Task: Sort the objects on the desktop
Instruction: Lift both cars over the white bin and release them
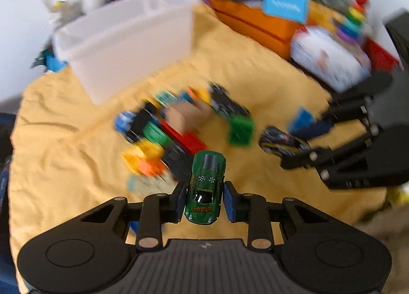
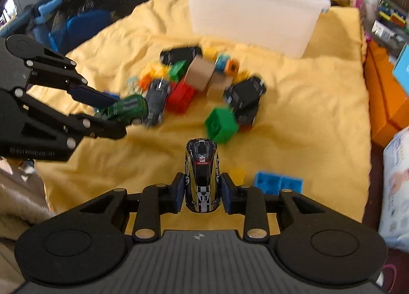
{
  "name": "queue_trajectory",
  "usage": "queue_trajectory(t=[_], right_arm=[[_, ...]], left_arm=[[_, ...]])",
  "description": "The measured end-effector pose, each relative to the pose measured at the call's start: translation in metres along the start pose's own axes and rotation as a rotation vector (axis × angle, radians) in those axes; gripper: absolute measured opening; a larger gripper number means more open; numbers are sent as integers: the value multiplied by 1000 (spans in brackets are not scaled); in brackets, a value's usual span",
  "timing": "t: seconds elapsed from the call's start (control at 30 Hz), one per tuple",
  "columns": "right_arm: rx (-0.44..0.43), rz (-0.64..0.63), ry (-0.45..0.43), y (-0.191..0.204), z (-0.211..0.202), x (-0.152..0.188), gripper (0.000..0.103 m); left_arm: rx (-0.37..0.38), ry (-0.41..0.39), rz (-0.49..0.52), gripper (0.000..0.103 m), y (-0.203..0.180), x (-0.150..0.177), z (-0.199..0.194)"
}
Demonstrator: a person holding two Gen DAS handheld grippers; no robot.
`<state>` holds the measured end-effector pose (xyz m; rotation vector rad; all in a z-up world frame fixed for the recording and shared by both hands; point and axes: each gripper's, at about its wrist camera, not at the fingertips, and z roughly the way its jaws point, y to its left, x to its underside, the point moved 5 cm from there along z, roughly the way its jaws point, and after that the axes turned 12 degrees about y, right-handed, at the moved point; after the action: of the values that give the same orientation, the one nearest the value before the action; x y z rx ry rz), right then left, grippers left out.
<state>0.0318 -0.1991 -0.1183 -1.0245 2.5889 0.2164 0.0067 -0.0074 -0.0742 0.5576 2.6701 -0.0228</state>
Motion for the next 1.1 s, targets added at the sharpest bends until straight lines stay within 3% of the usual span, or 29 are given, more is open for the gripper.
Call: queue_trajectory(t=[0.2, 0.47, 0.6, 0.7, 0.77, 0.87, 0.97, 1.1], right_arm=[[80, 23, -133, -20, -19, -58, 33], [188, 92, -366, -63, -54, -178, 33], [225, 122, -396, -79, -50, -222, 33], [215, 173, -370, -89, -30, -247, 34], [223, 197, -338, -94, -16, -252, 36], [186, 220, -347, -91, -16, -238, 36], [168, 225, -357, -86, -23, -216, 36], [111, 242, -355, -76, -35, -184, 36]], left_arm=[[-91, -148, -86, 34, 40, -71, -26], [-219, -304, -145, 34, 92, -172, -43], [-289, -306, -191, 34, 115, -208, -24], [-246, -221, -237, 36, 130, -229, 6], [-257, -172, -250, 37, 133, -231, 19], [-236, -210, -227, 45, 126, -216, 14], [-207, -223, -197, 47, 115, -191, 3], [-182, -212, -132, 62, 90, -152, -5]])
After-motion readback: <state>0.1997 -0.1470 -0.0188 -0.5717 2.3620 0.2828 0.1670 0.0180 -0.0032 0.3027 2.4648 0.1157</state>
